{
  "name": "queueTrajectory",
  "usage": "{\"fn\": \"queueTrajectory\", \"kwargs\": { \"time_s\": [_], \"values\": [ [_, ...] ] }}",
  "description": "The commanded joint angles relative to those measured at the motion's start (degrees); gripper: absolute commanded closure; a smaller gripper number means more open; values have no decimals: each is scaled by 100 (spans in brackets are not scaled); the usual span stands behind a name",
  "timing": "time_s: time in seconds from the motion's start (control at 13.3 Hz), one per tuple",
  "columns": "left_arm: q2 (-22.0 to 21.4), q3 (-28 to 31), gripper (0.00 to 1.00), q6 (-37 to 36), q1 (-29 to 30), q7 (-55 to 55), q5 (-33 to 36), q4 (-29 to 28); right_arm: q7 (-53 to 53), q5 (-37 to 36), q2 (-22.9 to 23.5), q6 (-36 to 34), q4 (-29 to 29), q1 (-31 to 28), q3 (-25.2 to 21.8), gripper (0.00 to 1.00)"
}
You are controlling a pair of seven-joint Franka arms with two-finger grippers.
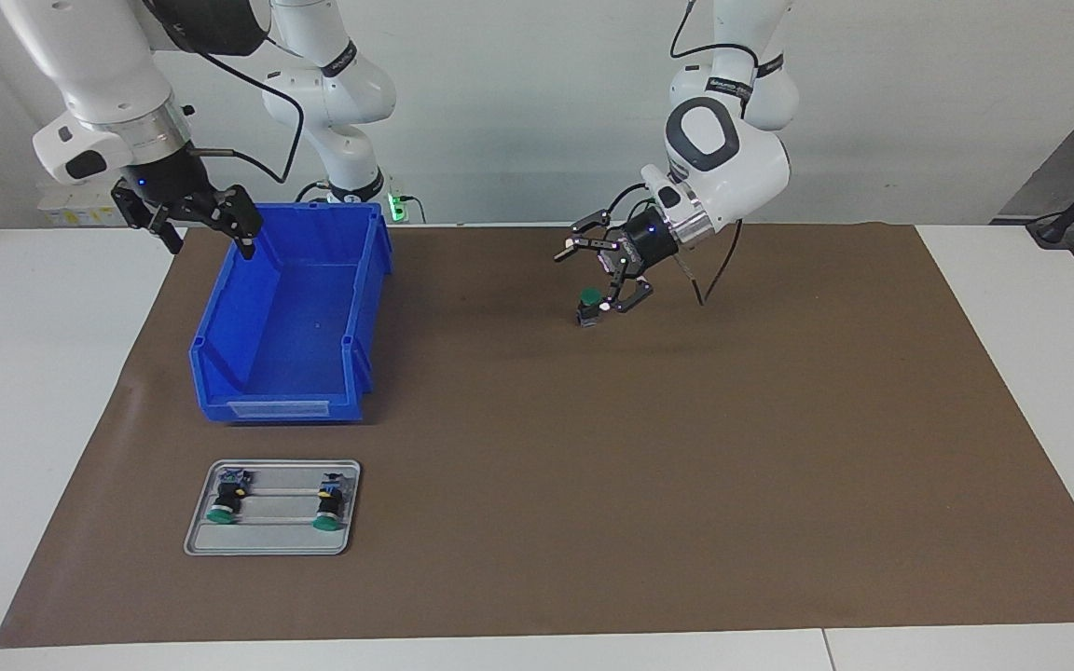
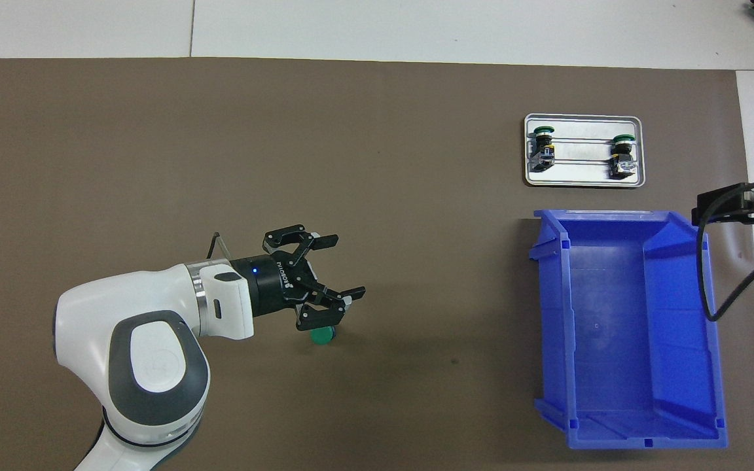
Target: Place and press button with both arms
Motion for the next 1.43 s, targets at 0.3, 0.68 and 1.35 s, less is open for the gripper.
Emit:
{"fn": "queueTrajectory", "kwargs": {
  "time_s": [0.3, 0.68, 1.35],
  "values": [
    [-249, 54, 0, -185, -29, -2966, 2508, 288, -118, -7, -93, -51, -68, -76, 67, 0],
    [-566, 63, 0, -966, 86, -4503, 3982, 288, -118, -7, -93, -51, -68, -76, 67, 0],
    [-566, -235, 0, -1566, -46, -8104, 6802, 551, -118, -7, -93, -51, -68, -76, 67, 0]
  ]
}}
